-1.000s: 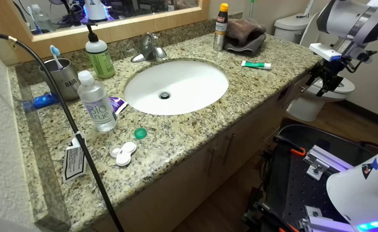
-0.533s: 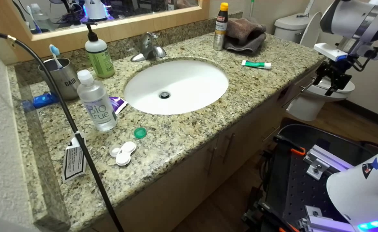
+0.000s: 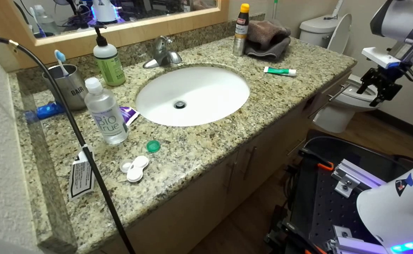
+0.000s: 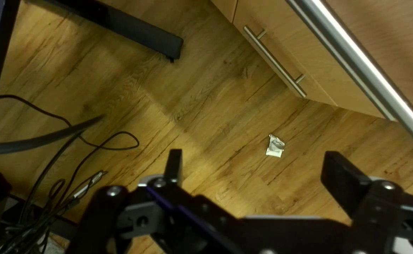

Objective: Close the drawer

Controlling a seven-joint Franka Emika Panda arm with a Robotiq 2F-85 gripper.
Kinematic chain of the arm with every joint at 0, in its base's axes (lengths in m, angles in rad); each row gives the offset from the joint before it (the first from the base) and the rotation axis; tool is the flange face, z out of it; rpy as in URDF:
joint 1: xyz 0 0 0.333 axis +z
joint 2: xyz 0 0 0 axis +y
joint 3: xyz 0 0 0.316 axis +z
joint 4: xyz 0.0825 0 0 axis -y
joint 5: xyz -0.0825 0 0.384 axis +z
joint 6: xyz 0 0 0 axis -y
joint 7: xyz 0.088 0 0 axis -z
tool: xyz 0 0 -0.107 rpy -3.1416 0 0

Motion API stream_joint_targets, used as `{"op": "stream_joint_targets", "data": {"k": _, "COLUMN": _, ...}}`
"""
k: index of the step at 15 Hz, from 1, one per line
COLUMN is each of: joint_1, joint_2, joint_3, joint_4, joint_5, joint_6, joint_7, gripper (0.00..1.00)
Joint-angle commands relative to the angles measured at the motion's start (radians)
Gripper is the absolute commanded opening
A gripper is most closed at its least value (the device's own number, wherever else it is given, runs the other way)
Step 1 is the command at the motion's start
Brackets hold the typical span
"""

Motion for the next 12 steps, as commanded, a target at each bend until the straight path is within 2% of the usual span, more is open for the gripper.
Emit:
{"op": "stream_joint_targets", "data": {"k": 1, "joint_1": -0.073, "joint_2": 0.045, "joint_3": 0.084, "joint_4": 0.036, "joint_5": 0.085, "joint_6": -0.048, "joint_7": -0.035, "gripper": 1.0}}
{"op": "stream_joint_targets", "data": {"k": 4, "joint_1": -0.106, "joint_2": 0.071, "joint_3": 0.144, "joint_4": 0.053, "joint_5": 0.181, "joint_6": -0.066, "joint_7": -0.075, "gripper": 1.0}}
{"op": "stream_joint_targets", "data": {"k": 8, "joint_1": -0.137, "joint_2": 0.105, "joint_3": 0.227, "joint_4": 0.069, "joint_5": 0.447, "joint_6": -0.045, "joint_7": -0.191, "gripper": 1.0}}
{"op": "stream_joint_targets", "data": {"k": 11, "joint_1": -0.124, "joint_2": 0.119, "joint_3": 0.233, "joint_4": 0.065, "joint_5": 0.614, "joint_6": -0.043, "joint_7": -0.273, "gripper": 1.0}}
{"op": "stream_joint_targets", "data": {"k": 12, "joint_1": -0.089, "joint_2": 0.117, "joint_3": 0.2, "joint_4": 0.048, "joint_5": 0.599, "joint_6": -0.022, "joint_7": -0.257, "gripper": 1.0}}
